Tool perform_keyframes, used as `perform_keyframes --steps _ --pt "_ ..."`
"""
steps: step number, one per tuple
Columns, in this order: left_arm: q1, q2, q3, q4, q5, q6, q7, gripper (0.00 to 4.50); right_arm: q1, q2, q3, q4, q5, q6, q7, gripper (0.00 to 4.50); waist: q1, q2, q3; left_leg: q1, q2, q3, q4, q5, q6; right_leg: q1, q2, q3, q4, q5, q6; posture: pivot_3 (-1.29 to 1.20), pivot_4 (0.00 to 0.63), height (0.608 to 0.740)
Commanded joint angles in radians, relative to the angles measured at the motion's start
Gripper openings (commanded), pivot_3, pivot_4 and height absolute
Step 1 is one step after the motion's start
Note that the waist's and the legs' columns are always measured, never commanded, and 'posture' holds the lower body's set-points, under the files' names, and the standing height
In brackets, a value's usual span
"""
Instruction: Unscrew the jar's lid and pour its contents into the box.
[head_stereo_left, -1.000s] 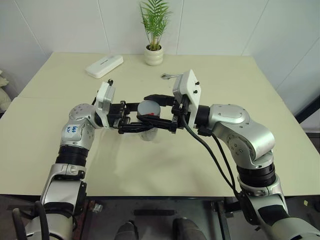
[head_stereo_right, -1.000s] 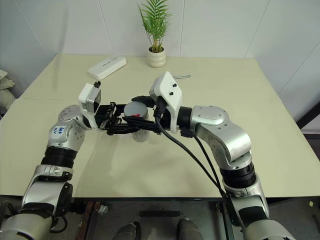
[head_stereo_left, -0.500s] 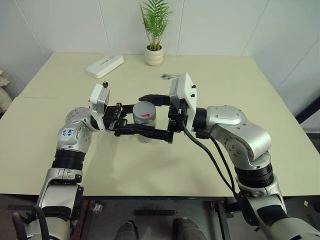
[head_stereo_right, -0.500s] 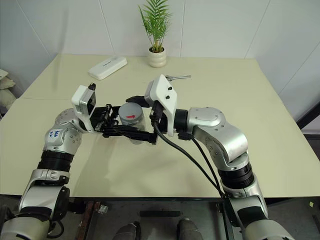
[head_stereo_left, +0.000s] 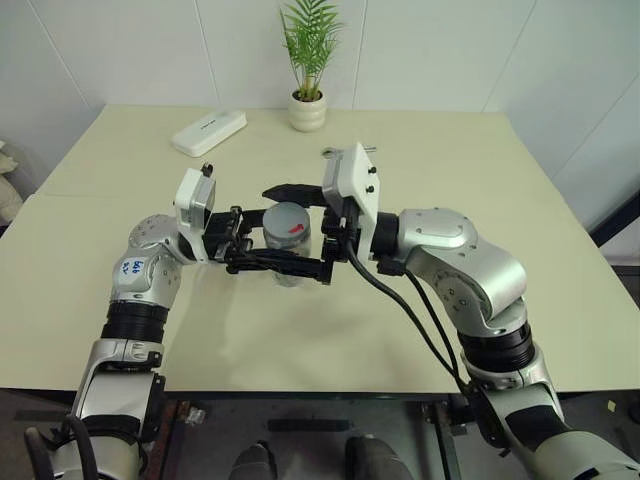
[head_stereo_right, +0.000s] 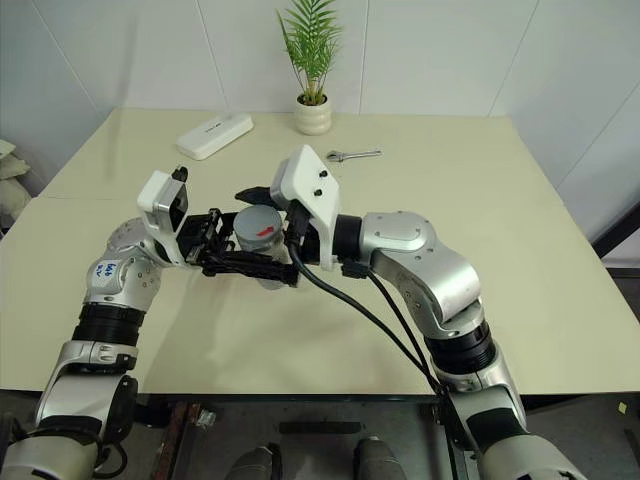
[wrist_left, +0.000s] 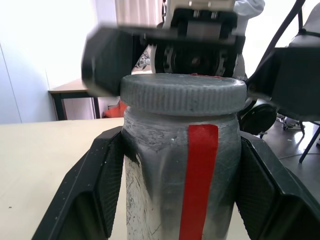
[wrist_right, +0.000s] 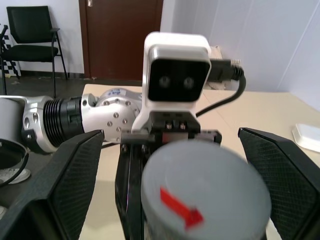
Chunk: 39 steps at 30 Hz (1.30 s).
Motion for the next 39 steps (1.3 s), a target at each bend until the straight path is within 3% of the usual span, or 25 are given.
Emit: perform_keyframes --steps 1,39 --pt "0.004 -0.009 0.007 0.005 -0.004 -0.011 -0.093 2.69 -0.038 0.022 0.011 -0.014 0.013 -0.040 0.003 4.50 0.000 0.000 0.000 0.000 0.000 0.000 0.000 0.000 0.000 0.000 0.000 0.000 0.000 0.000 0.000 0.00 0.150 0.740" --pt "0.005 -0.045 0.012 0.011 -0.006 -0.079 -0.106 2.66 -0.104 0.006 0.021 0.214 -0.086 -0.106 -0.011 4.50 0.000 0.000 0.000 0.000 0.000 0.000 0.000 0.000 0.000 0.000 0.000 0.000 0.000 0.000 0.000 0.00 0.150 0.740"
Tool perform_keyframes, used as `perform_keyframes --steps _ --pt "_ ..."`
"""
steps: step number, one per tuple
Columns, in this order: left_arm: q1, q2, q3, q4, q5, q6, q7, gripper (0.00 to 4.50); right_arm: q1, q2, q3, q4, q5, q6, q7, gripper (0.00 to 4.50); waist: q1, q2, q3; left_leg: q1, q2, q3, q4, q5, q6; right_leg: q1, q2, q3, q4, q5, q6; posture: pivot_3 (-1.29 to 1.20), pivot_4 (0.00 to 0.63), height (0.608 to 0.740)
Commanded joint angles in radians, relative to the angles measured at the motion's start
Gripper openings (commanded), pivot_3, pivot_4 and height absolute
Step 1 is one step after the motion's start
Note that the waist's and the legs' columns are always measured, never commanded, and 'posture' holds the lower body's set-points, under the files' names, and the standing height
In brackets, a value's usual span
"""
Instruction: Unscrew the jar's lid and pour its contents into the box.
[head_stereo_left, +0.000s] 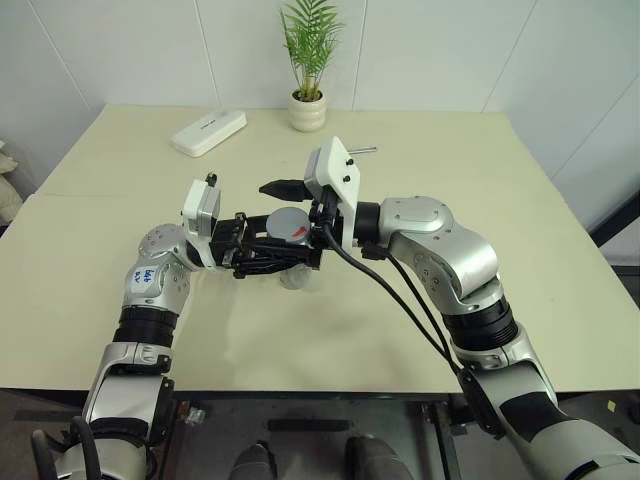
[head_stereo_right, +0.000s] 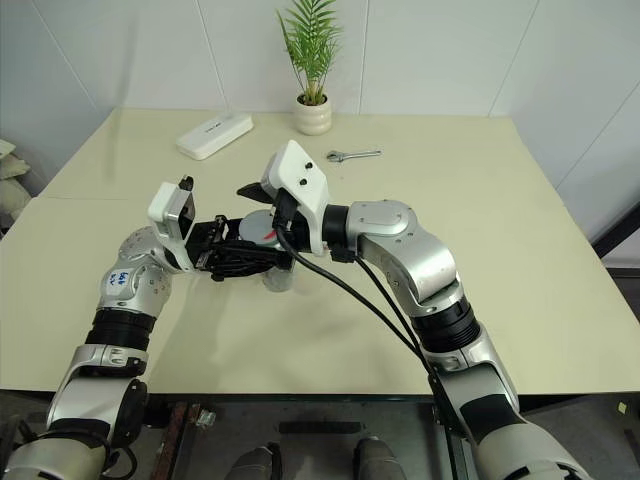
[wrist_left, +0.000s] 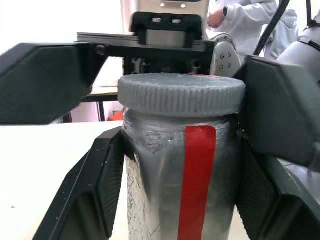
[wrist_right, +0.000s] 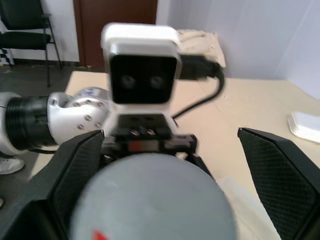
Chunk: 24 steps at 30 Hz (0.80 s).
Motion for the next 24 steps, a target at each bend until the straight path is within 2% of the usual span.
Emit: perform_keyframes --steps 1,24 --pt "-0.004 0.001 0.002 -0.033 -0.007 -0.007 -0.106 2.66 -0.034 0.003 -0.028 -0.004 -0.013 -0.019 -0.028 4.50 0.000 0.000 0.000 0.000 0.000 0.000 0.000 0.000 0.000 0.000 0.000 0.000 0.000 0.000 0.000 0.00 0.150 0.740" --pt "-0.001 0.042 0.034 -0.004 0.001 -0.010 -0.099 2.66 0.057 -0.173 -0.127 -0.220 0.055 0.153 -0.095 4.50 0.001 0.000 0.000 0.000 0.000 0.000 0.000 0.000 0.000 0.000 0.000 0.000 0.000 0.000 0.000 0.00 0.150 0.740"
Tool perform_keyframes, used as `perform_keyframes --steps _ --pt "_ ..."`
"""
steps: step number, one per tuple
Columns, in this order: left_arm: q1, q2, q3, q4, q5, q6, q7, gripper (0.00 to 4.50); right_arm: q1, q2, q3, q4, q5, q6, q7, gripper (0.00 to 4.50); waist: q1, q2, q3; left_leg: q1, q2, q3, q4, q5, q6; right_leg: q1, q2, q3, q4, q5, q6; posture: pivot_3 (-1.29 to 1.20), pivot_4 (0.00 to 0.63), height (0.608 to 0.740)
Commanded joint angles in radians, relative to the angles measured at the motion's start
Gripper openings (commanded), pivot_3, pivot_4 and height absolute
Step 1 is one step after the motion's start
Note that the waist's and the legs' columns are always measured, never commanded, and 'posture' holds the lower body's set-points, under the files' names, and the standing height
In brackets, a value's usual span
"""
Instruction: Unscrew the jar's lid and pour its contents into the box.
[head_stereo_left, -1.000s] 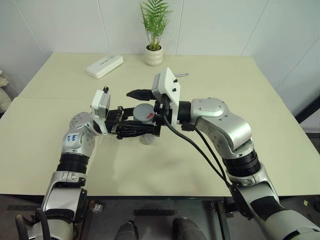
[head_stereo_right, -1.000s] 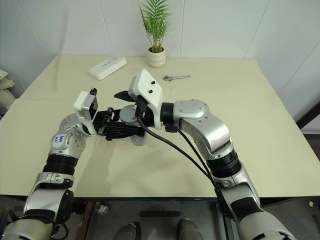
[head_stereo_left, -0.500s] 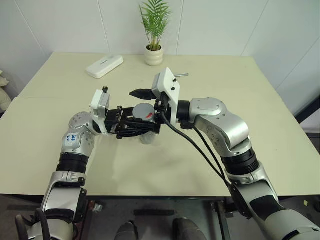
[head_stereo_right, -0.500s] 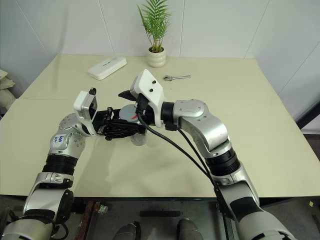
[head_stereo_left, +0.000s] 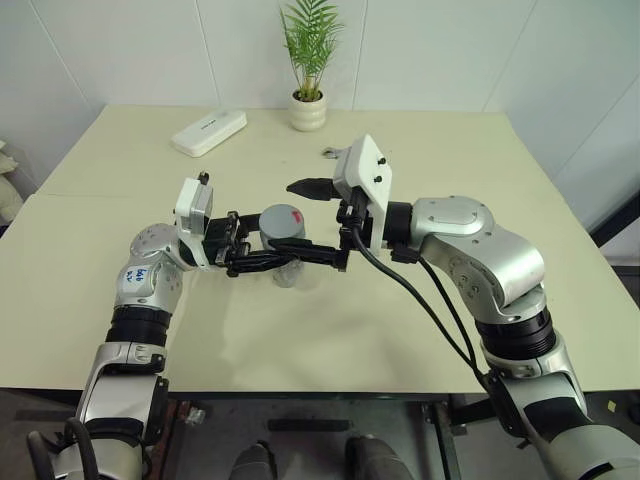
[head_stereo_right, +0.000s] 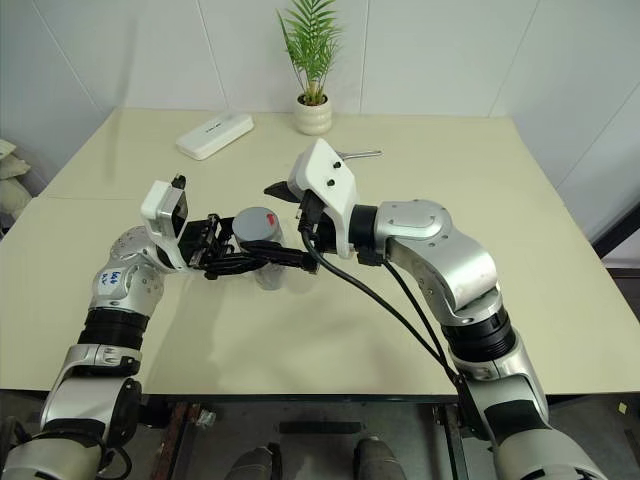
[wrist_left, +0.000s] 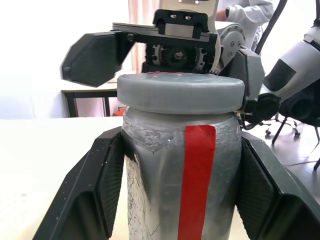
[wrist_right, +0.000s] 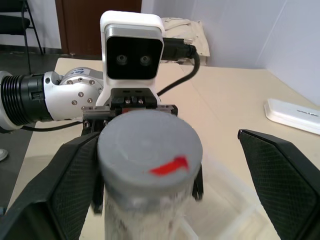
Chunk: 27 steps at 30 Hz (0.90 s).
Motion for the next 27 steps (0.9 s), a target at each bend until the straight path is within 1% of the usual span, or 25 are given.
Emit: perform_keyframes --steps 1,18,22,27 --pt "-0.002 0.017 0.018 -0.023 -0.005 -0.020 -0.099 2.66 0.009 -0.038 -0.084 -0.045 0.004 0.024 -0.054 4.50 0.000 0.000 0.000 0.000 0.000 0.000 0.000 0.000 0.000 0.000 0.000 0.000 0.000 0.000 0.000 0.00 0.150 0.740" --pt "-0.015 0.031 0.023 0.006 0.000 -0.035 -0.102 2.66 0.100 -0.164 -0.173 -0.243 0.105 0.181 -0.110 4.50 0.001 0.000 0.000 0.000 0.000 0.000 0.000 0.000 0.000 0.000 0.000 0.000 -0.001 0.000 0.000 0.00 0.150 0.740" --pt "-0.016 0.025 0.021 0.006 -0.008 -0.023 -0.109 2.66 0.071 -0.138 -0.201 -0.243 0.147 0.198 -0.142 4.50 0.000 0.000 0.000 0.000 0.000 0.000 0.000 0.000 0.000 0.000 0.000 0.000 0.000 0.000 0.000 0.00 0.150 0.740" --pt "-0.022 0.015 0.001 0.003 -0.024 -0.011 -0.112 2.66 0.000 -0.053 -0.178 -0.179 0.189 0.163 -0.139 4.50 -0.002 0.000 0.000 0.000 0.000 0.000 0.000 0.000 0.000 0.000 0.000 0.001 0.000 0.000 0.000 0.00 0.150 0.740"
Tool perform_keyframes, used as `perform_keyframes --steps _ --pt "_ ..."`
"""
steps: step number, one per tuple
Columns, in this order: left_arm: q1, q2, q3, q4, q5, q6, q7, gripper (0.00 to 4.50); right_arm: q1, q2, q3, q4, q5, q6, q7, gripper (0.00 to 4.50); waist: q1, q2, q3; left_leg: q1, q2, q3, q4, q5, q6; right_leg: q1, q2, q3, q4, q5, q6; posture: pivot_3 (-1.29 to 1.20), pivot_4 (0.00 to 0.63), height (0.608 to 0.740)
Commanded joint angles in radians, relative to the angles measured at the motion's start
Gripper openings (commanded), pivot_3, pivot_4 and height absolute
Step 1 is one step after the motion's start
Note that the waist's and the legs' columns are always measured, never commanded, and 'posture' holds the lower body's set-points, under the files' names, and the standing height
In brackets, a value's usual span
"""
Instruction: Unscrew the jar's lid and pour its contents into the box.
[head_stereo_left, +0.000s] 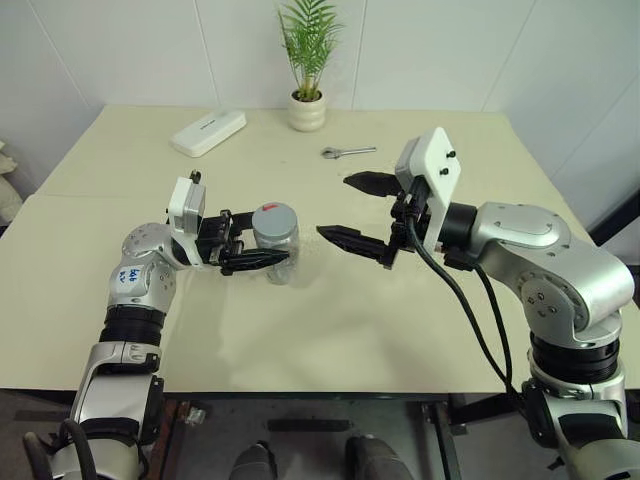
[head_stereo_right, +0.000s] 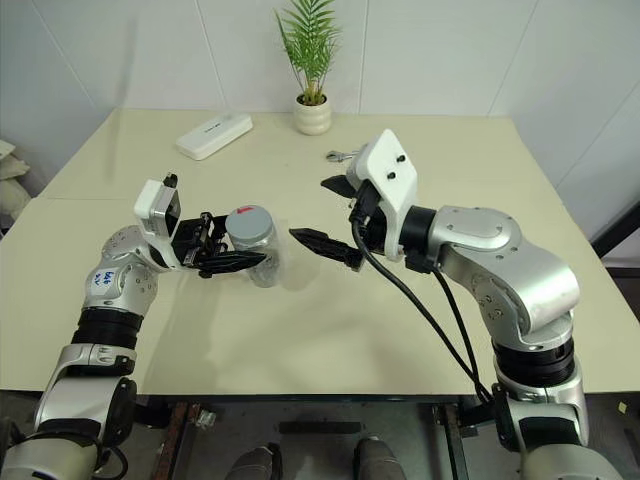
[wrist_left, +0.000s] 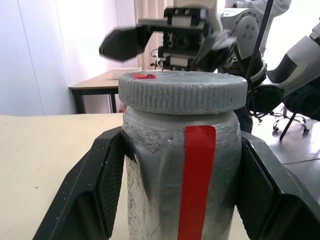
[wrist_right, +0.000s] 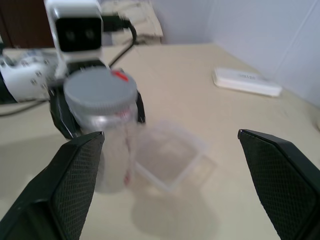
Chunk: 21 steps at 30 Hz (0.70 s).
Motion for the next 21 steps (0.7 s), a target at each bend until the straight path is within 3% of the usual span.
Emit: perform_keyframes --steps 1,10,21 --pt "-0.023 -0.004 -0.006 -0.010 -0.030 0.009 -0.112 2.66 -0.061 0.046 0.012 0.034 0.020 -0.053 0.009 4.50 0.001 0.000 0.000 0.000 0.000 0.000 0.000 0.000 0.000 0.000 0.000 0.000 0.000 0.000 0.000 0.00 0.150 0.740" --pt "-0.029 -0.029 -0.026 -0.034 -0.044 0.030 -0.112 2.66 -0.090 0.114 0.152 0.193 -0.033 -0.204 0.140 4.50 0.004 0.000 0.000 0.000 0.000 0.000 0.000 0.000 0.000 0.000 0.000 0.000 0.000 0.000 0.000 0.00 0.150 0.740" --pt "-0.024 -0.044 -0.037 -0.054 -0.048 0.035 -0.112 2.66 -0.153 0.150 0.207 0.353 -0.086 -0.320 0.263 4.50 0.003 0.000 0.000 0.000 0.000 0.000 0.001 0.000 0.000 0.000 0.000 0.000 0.000 0.000 0.000 0.00 0.150 0.740"
